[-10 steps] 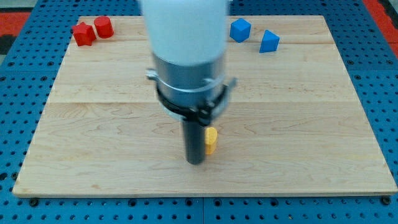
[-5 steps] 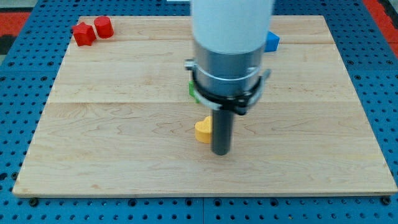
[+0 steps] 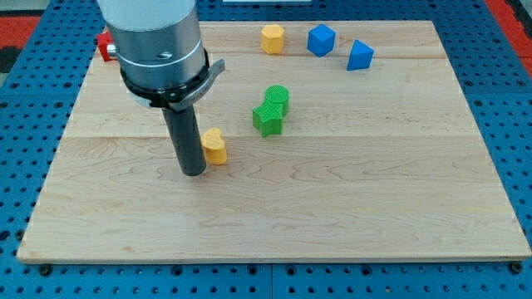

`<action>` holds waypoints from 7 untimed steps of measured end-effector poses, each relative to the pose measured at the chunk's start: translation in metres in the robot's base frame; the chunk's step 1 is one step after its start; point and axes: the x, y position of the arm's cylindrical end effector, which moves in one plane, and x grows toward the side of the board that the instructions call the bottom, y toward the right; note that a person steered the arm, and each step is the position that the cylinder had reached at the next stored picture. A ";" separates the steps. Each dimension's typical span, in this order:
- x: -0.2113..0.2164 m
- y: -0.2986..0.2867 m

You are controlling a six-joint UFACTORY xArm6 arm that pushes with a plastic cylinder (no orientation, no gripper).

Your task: Push the yellow heart closer to the yellow hexagon

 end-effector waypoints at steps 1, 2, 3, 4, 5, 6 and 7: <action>0.000 -0.006; 0.000 0.001; -0.014 0.029; -0.062 0.020; -0.085 0.018; -0.122 0.009; -0.130 0.057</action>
